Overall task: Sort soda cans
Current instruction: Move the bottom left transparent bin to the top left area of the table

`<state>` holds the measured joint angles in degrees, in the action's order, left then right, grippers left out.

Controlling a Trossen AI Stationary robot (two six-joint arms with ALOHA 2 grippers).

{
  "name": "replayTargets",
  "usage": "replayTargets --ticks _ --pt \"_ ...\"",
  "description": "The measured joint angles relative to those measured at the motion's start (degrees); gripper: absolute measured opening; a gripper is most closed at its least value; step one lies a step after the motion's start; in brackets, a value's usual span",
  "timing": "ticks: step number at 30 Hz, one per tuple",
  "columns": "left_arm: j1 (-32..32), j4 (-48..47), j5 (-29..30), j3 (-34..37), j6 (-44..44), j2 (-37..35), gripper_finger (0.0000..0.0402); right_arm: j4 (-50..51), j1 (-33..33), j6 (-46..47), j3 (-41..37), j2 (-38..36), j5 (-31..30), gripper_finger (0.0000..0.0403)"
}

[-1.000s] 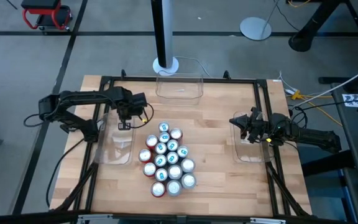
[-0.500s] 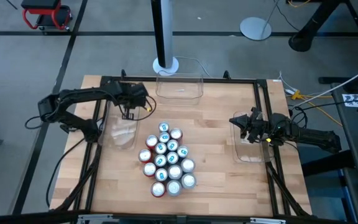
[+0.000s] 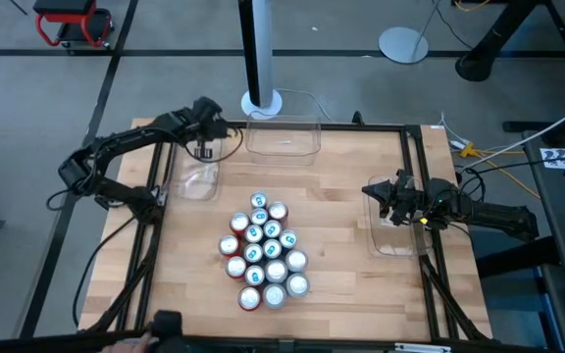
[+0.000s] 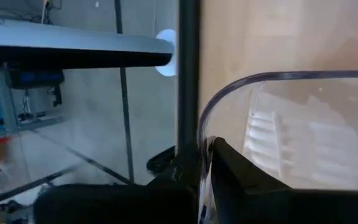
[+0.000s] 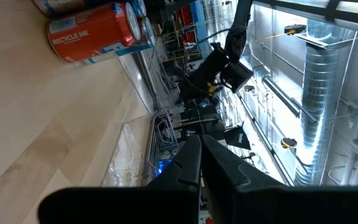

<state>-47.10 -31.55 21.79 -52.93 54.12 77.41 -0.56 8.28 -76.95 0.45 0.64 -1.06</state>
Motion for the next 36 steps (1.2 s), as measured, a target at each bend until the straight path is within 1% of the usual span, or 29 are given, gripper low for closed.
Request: replayTargets --ticks 1,4,8,12,14,18,23,26,30,33,36 --pt "-1.25 0.41 -1.08 0.00 0.18 0.00 0.0013 0.00 0.00 0.01 0.02 0.00 -0.02 0.0014" --pt "-3.16 1.80 -1.50 0.02 -1.06 0.04 0.0013 0.00 0.02 0.01 0.00 0.00 -0.02 0.0014" --pt "-2.82 1.91 -1.91 -0.03 -1.12 0.54 0.0013 -0.74 0.02 -0.04 0.02 0.02 -0.33 0.0014" --pt "-1.99 1.09 -2.09 -0.02 -1.96 3.66 0.0013 -1.69 0.02 -0.09 0.01 0.02 -0.50 0.0014" --pt "-1.50 1.48 -0.54 -0.02 -2.56 5.64 0.0013 -1.53 0.00 -0.34 0.01 0.02 -0.50 0.0014" --pt "-1.22 3.58 4.66 -0.05 -3.67 8.86 0.0014 -1.40 0.00 -0.52 0.00 0.02 -0.46 0.0014" --pt "-0.17 5.47 5.84 -0.13 -4.27 10.06 0.0014 -1.42 0.02 -1.56 0.02 0.02 -2.27 0.0014" --pt "0.97 7.49 4.67 -0.06 -3.83 10.21 0.0014 -1.40 0.02 -1.80 0.02 0.02 -3.59 0.0014" --pt "1.59 12.67 2.03 0.07 1.26 10.32 0.0014 -1.36 0.02 -1.81 0.01 0.02 -3.88 0.0014" --pt "-0.51 16.93 1.82 0.08 2.51 10.38 0.0014 -1.31 0.00 -1.81 0.00 0.02 -3.87 0.0014" --pt "-3.63 17.61 1.30 0.07 2.29 10.36 0.0014 -1.22 0.01 -1.81 0.00 0.02 -3.87 0.0014"
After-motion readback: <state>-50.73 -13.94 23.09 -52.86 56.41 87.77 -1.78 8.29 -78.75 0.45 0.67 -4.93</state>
